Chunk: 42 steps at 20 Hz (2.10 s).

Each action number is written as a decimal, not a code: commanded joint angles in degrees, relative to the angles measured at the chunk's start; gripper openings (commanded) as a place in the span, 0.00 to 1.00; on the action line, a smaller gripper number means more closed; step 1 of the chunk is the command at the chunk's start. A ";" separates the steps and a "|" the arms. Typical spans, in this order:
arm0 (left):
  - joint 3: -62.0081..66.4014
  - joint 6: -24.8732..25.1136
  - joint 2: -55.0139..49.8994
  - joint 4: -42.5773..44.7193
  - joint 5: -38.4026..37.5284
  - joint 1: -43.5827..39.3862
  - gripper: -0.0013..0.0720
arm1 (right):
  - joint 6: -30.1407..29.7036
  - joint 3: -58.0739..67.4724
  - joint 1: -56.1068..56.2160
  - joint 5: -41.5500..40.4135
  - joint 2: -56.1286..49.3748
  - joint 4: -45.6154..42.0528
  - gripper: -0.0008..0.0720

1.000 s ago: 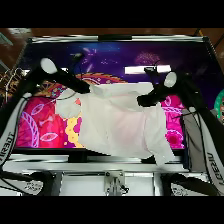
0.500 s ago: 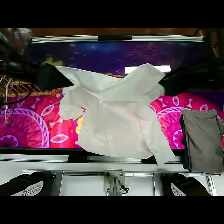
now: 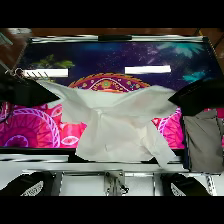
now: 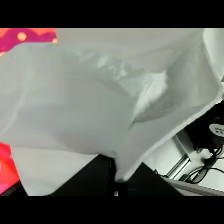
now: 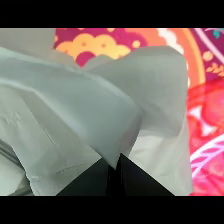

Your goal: Fold the shirts.

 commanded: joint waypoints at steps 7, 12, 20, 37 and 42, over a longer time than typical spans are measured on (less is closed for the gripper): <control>-26.91 4.44 -5.68 0.17 17.00 0.20 0.08 | 2.32 -20.98 0.04 -14.43 -7.15 7.65 0.09; -25.97 9.35 -9.44 -4.96 18.40 3.87 0.65 | 2.12 -20.96 0.02 -16.13 -13.00 9.16 0.09; -7.32 13.49 -9.33 -1.51 18.32 24.11 0.93 | 1.79 -20.98 1.20 -18.14 -13.16 9.18 0.09; -35.01 11.50 2.64 46.73 29.38 32.70 0.73 | 6.80 -20.98 5.81 -15.98 -13.16 -0.39 0.09; -39.41 16.55 1.84 46.71 38.58 44.54 0.75 | 7.30 -20.98 5.81 -14.21 -13.94 -1.75 0.09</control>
